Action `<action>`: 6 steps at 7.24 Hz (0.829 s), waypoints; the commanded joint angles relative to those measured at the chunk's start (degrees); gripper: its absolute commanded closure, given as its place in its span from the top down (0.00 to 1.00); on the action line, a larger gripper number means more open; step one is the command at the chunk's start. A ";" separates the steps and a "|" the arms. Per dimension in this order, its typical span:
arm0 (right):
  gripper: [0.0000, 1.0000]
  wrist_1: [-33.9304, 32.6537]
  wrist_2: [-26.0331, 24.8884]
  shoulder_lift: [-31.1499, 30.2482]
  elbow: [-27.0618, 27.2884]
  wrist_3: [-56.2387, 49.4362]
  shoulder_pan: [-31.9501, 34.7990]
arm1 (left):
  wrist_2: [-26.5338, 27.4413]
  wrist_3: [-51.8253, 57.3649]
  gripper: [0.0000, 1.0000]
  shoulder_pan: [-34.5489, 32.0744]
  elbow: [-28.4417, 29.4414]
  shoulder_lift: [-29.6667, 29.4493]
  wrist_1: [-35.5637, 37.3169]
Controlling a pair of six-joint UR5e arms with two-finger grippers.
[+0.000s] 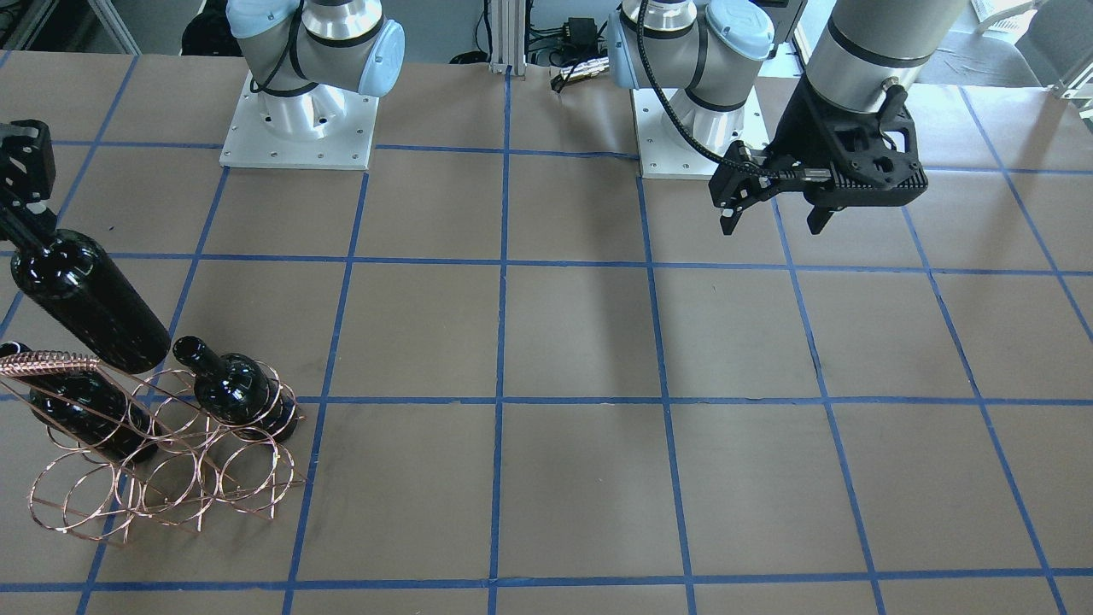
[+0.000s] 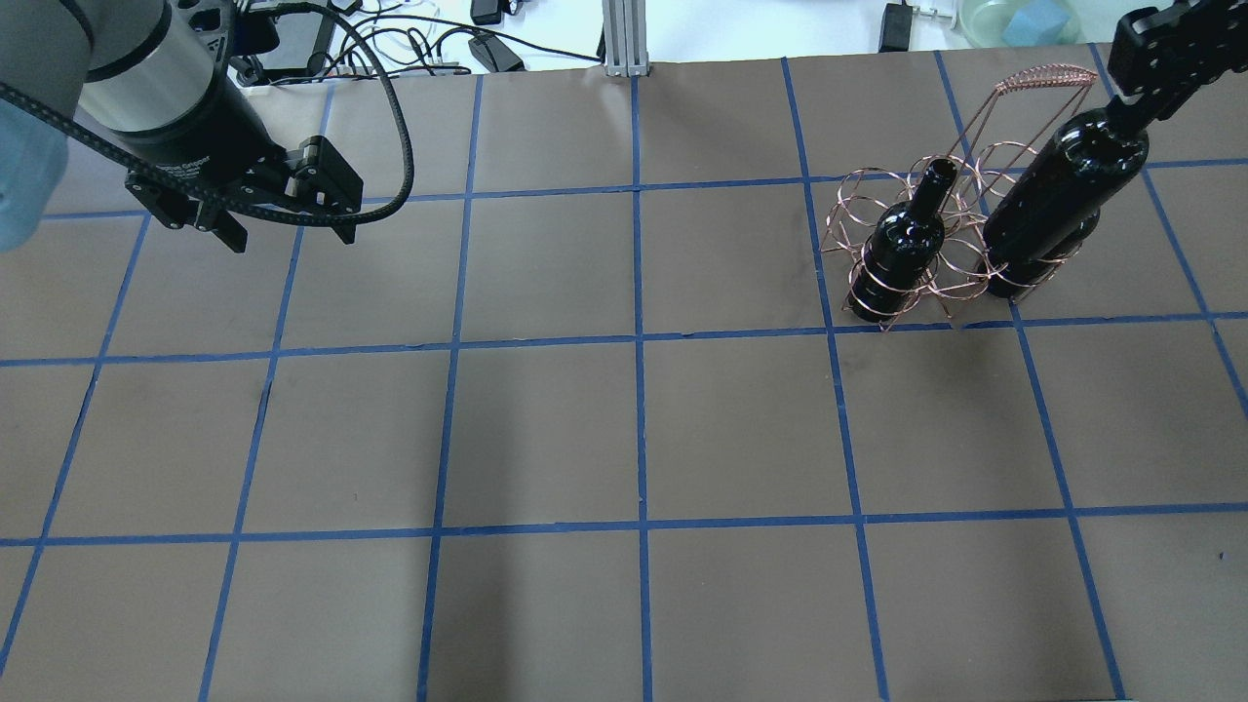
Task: Place wine into wine basket
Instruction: 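Lower the bottle into the empty slot of the copper rack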
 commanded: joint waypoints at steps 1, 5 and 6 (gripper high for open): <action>0.00 -1.48 0.63 1.65 -0.16 0.67 0.22 | 0.03 0.23 1.00 0.03 -0.80 0.18 -0.57; 0.00 -5.16 0.81 4.20 -0.07 2.33 2.15 | 0.12 0.32 1.00 0.11 -1.94 0.27 -0.57; 0.00 -5.95 0.03 5.08 0.02 1.47 2.07 | 0.03 0.49 1.00 0.11 -1.85 0.44 -0.31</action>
